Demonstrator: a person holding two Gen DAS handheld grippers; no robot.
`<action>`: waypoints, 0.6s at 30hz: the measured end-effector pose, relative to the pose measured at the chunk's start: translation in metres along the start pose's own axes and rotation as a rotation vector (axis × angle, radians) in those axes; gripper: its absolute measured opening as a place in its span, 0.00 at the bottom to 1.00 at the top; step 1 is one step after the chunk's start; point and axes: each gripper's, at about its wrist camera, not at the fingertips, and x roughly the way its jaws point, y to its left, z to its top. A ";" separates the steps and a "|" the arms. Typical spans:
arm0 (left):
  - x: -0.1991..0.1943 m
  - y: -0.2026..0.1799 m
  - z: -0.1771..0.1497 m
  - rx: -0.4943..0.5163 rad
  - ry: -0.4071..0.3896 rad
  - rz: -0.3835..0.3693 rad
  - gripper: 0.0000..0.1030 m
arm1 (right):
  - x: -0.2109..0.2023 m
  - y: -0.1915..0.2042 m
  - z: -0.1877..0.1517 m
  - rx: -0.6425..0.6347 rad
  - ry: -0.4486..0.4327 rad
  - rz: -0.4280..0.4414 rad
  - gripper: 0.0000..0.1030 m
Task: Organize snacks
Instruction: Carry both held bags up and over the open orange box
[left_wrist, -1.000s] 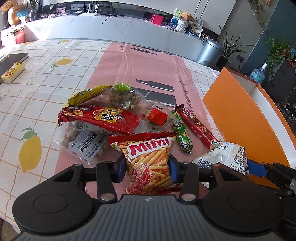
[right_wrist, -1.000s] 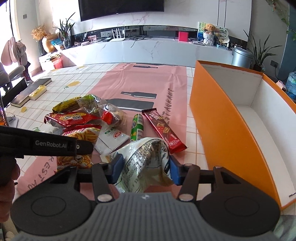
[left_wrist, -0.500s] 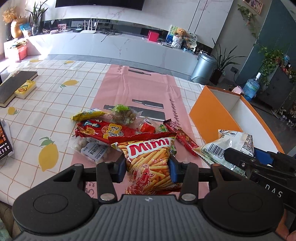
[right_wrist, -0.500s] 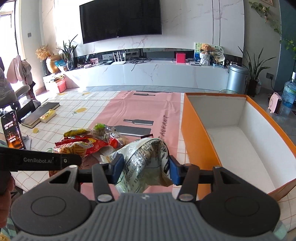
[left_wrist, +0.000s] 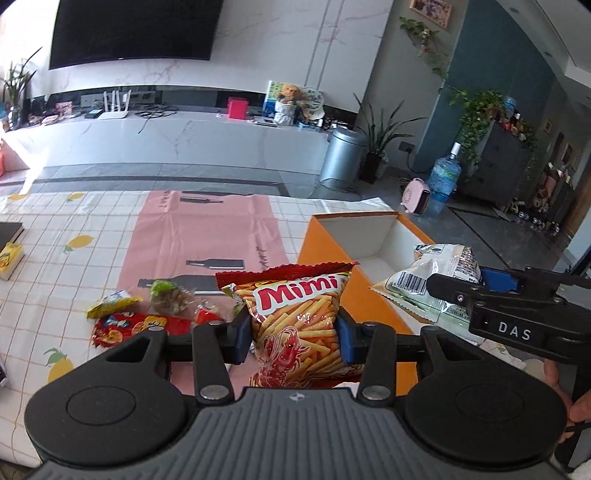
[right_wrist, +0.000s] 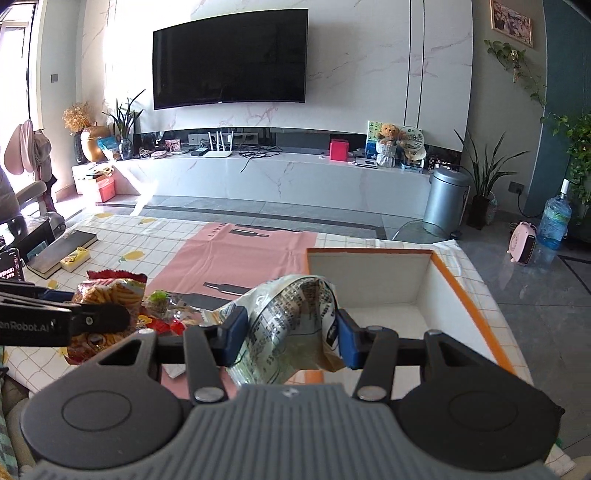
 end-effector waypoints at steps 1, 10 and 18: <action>0.004 -0.007 0.003 0.022 0.004 -0.016 0.49 | 0.000 -0.008 0.001 -0.003 0.014 -0.010 0.47; 0.062 -0.076 0.028 0.248 0.116 -0.202 0.49 | 0.028 -0.087 0.001 0.015 0.231 -0.021 0.47; 0.125 -0.130 0.036 0.496 0.311 -0.276 0.49 | 0.073 -0.130 -0.001 -0.080 0.458 0.032 0.47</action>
